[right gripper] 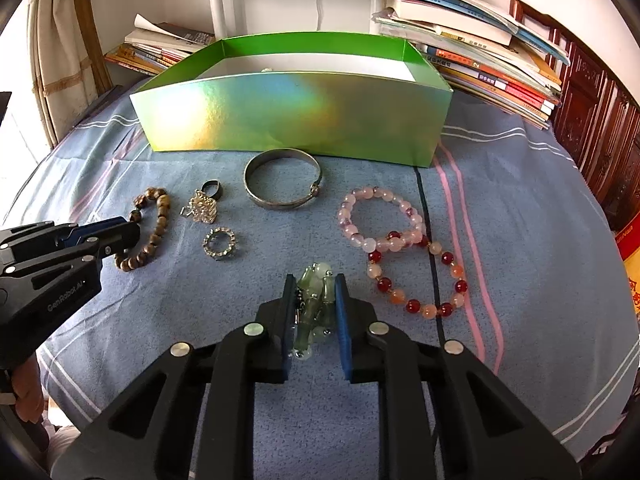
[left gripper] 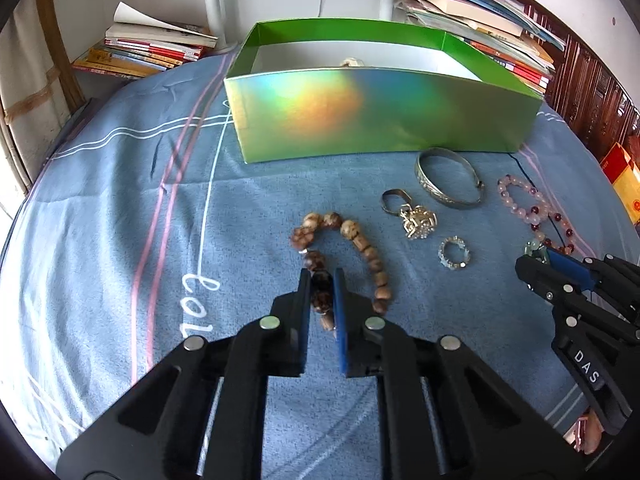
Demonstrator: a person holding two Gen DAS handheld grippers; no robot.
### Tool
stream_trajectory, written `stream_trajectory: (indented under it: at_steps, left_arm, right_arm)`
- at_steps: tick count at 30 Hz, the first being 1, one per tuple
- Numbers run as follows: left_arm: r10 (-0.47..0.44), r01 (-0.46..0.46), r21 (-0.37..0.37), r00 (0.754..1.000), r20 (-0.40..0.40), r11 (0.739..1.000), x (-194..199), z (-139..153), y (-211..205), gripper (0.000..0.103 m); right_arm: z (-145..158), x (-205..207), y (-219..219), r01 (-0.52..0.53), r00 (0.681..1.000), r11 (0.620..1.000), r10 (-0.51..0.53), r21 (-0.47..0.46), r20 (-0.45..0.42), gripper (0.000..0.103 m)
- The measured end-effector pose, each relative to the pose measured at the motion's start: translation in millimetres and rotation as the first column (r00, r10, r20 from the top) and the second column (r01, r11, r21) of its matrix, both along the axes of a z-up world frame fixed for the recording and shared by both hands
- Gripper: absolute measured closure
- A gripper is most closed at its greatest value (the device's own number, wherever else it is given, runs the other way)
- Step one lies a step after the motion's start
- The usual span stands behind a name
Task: Organize jewelry
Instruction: 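Grasp the brown wooden bead bracelet with the left gripper while the right lifts the jade pendant, then carry the bead bracelet and jade pendant into the green box and release both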
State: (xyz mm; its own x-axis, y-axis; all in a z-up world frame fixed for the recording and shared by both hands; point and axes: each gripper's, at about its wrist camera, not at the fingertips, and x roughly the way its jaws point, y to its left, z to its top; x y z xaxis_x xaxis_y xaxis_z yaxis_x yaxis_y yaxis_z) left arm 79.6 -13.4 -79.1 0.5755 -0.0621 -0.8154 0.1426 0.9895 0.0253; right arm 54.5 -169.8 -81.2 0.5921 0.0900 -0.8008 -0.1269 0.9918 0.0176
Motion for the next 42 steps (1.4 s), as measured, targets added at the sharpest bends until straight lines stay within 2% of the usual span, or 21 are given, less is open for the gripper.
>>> stream_trajectory:
  at_steps: [3, 7, 13, 16, 22, 25, 28, 31, 38, 39, 42]
  left_arm:
    - [0.003, -0.003, -0.005, 1.000, -0.019, 1.000, 1, 1, 1, 0.092]
    - [0.010, -0.011, -0.017, 0.999, -0.034, 1.000, -1, 5, 4, 0.092]
    - [0.018, -0.018, -0.039, 1.000, 0.013, 0.999, -4, 29, 13, 0.092]
    - [0.008, -0.005, -0.065, 0.999, 0.044, 0.998, -5, 48, 16, 0.092]
    - [-0.007, 0.016, -0.061, 0.990, 0.138, 0.998, 8, 99, 19, 0.092]
    - [-0.009, 0.021, -0.060, 0.980, 0.197, 0.998, 19, 127, 18, 0.092]
    - [-0.004, 0.020, -0.060, 0.969, 0.249, 0.998, 38, 149, 15, 0.092]
    - [0.010, 0.003, -0.049, 0.968, 0.251, 0.999, 66, 152, 12, 0.092]
    - [0.052, -0.048, -0.030, 0.987, 0.150, 0.998, 133, 113, 10, 0.092]
    - [0.050, -0.048, -0.020, 0.990, 0.132, 0.999, 140, 106, 8, 0.092]
    - [0.050, -0.050, -0.004, 0.994, 0.101, 0.999, 147, 90, 4, 0.090]
  right_arm:
    - [3, -2, 3, -0.014, 1.000, 1.000, 0.014, 0.003, 0.005, 0.091]
    - [15, -5, 4, -0.020, 0.999, 1.000, 0.020, 0.008, 0.035, 0.091]
    - [44, -4, -6, -0.020, 0.996, 0.999, 0.015, 0.049, 0.089, 0.091]
    - [62, -4, -11, -0.020, 0.991, 0.998, 0.013, 0.060, 0.131, 0.091]
    - [109, 9, -18, -0.033, 0.972, 0.997, 0.016, 0.068, 0.234, 0.091]
    - [129, 25, -21, -0.024, 0.961, 0.996, 0.000, 0.083, 0.277, 0.091]
    - [138, 52, -24, -0.012, 0.960, 0.995, -0.017, 0.100, 0.279, 0.091]
    - [129, 85, -21, 0.006, 0.971, 0.995, -0.029, 0.096, 0.239, 0.091]
    - [77, 150, -9, 0.047, 0.994, 0.996, -0.054, 0.074, 0.090, 0.091]
    - [72, 152, -8, 0.051, 0.995, 0.996, -0.057, 0.077, 0.084, 0.089]
    - [65, 153, -9, 0.056, 0.995, 0.994, -0.063, 0.095, 0.072, 0.068]
